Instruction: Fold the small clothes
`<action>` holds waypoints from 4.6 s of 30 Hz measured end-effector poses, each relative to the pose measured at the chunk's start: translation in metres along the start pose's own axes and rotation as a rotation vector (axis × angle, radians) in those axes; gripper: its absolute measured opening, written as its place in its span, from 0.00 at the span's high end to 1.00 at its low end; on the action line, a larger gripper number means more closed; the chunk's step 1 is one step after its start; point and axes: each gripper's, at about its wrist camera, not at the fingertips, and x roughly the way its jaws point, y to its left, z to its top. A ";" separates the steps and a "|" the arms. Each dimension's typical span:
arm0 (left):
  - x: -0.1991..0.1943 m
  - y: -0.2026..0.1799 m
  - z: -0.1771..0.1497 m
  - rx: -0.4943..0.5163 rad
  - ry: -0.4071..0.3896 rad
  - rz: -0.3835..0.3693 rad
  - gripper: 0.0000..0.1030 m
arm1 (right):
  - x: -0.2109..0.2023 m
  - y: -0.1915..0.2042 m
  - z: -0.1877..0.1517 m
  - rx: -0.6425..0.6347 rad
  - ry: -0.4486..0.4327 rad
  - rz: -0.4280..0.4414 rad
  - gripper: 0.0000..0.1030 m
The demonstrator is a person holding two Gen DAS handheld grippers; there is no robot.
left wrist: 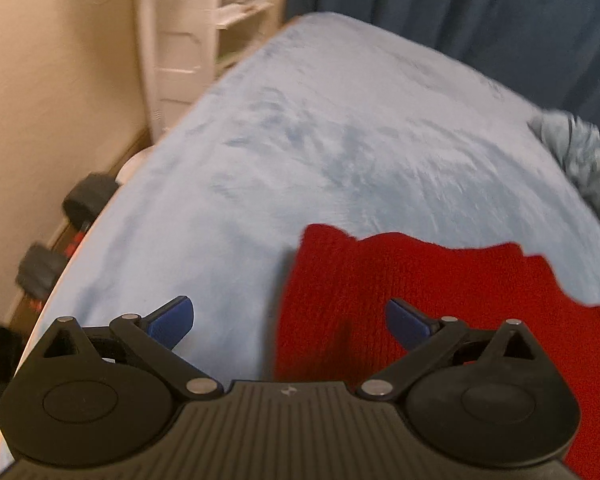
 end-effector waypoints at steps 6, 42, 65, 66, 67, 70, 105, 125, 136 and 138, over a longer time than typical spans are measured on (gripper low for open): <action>0.033 -0.037 0.012 0.151 0.017 0.016 0.51 | 0.047 0.008 0.011 0.017 0.037 0.018 0.37; -0.045 -0.008 -0.116 0.232 0.049 0.060 0.09 | -0.053 -0.032 -0.118 -0.092 0.067 0.000 0.92; -0.304 -0.068 -0.241 0.170 -0.011 -0.003 0.00 | -0.327 0.025 -0.191 -0.179 -0.154 0.162 0.20; -0.308 -0.069 -0.245 0.178 -0.019 -0.004 0.00 | -0.328 0.028 -0.196 -0.206 -0.150 0.152 0.20; -0.312 -0.070 -0.248 0.190 -0.026 0.000 0.00 | -0.330 0.030 -0.200 -0.223 -0.139 0.150 0.20; -0.321 -0.070 -0.253 0.203 -0.047 -0.002 0.00 | -0.337 0.031 -0.206 -0.216 -0.118 0.175 0.20; -0.288 -0.112 -0.206 0.257 -0.039 0.151 0.00 | -0.276 -0.005 -0.176 0.004 -0.085 0.256 0.19; -0.212 -0.136 -0.151 0.138 0.041 0.199 0.00 | -0.111 -0.042 -0.145 0.224 0.031 0.147 0.19; -0.187 -0.131 -0.138 0.096 0.057 0.249 0.00 | -0.063 -0.060 -0.156 0.385 0.173 0.174 0.14; -0.186 -0.130 -0.136 0.089 0.058 0.256 0.00 | -0.055 -0.065 -0.148 0.423 0.156 0.185 0.13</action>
